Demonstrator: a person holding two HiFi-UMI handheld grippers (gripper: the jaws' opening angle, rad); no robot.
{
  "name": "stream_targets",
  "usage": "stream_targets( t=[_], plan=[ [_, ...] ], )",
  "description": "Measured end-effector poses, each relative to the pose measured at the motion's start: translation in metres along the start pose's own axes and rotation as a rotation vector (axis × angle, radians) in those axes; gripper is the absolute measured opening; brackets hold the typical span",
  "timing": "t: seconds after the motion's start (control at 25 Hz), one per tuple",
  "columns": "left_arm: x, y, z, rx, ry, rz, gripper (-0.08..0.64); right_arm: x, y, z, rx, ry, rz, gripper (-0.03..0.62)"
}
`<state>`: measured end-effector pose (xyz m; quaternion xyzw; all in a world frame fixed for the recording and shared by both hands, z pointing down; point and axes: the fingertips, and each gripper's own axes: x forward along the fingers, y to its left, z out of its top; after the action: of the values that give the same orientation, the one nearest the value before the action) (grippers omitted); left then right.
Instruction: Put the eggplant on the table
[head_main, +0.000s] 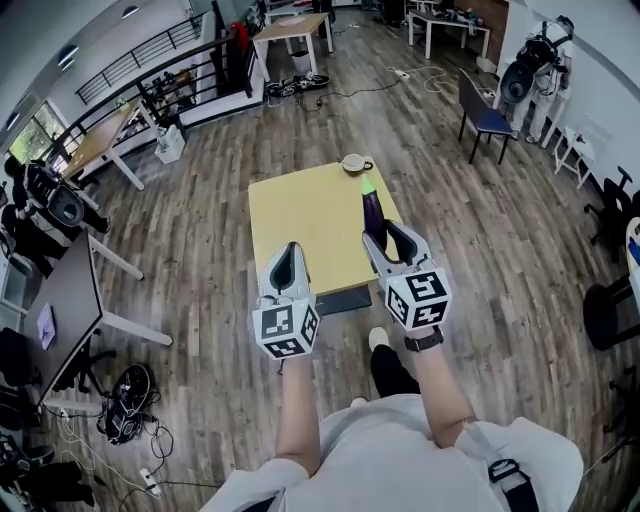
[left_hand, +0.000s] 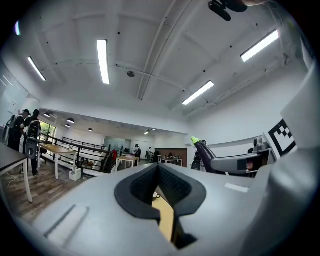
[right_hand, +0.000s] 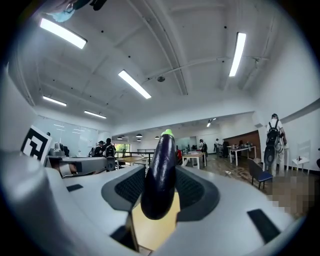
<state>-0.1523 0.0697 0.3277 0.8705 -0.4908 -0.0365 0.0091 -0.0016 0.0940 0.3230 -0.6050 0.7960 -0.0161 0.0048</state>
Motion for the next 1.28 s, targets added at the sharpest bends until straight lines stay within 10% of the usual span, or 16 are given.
stream_targets(
  t=[0.48, 1.28],
  plan=[
    [0.159, 0.044, 0.046, 0.101, -0.091, 0.083, 0.008, 0.167, -0.064, 0.031, 0.010, -0.070, 0.134, 0.192],
    [0.270, 0.073, -0.024, 0.036, 0.022, 0.186, 0.008, 0.268, -0.153, -0.030, 0.105, 0.041, 0.192, 0.192]
  ],
)
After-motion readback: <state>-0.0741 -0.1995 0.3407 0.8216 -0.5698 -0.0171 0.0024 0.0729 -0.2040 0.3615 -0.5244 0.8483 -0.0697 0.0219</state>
